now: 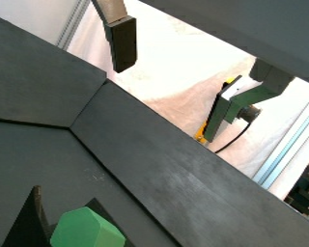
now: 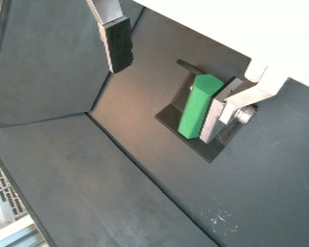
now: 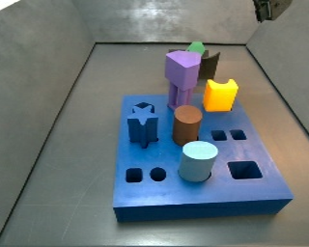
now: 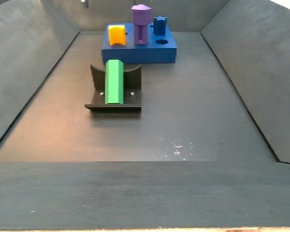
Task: Pick up the hexagon object. Move up. Place the hexagon object on the fixture. Regrasp the hexagon object. Move to above the board. Insert the hexagon object.
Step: Regrasp the hexagon object.
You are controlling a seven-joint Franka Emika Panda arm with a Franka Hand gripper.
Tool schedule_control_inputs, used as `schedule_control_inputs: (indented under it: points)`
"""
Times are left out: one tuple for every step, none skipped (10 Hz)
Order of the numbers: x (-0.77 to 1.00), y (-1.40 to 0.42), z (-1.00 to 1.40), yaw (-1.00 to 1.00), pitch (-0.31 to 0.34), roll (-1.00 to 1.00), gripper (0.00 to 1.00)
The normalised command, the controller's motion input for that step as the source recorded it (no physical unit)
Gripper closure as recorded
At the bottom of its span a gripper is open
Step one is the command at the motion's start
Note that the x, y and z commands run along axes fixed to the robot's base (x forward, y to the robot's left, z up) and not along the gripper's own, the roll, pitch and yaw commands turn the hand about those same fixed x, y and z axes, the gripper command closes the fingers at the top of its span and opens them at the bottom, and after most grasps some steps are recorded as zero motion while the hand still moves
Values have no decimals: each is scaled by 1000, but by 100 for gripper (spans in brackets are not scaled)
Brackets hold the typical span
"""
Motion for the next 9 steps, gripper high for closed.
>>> schedule_control_inputs:
  points:
    - [33,75,-1000,180,151,188,0]
    - [46,68,-1000,198,110,177,0]
    - [56,60,-1000,202,71,153,0]
    - [71,58,-1000,198,22,128,0]
    - [82,53,-1000,186,-17,113,0]
    - [95,49,-1000,159,-65,102,0]
    - [105,43,-1000,129,-96,98,0]
    - [113,35,-1000,85,-126,93,0]
    - [121,32,-1000,53,-133,86,0]
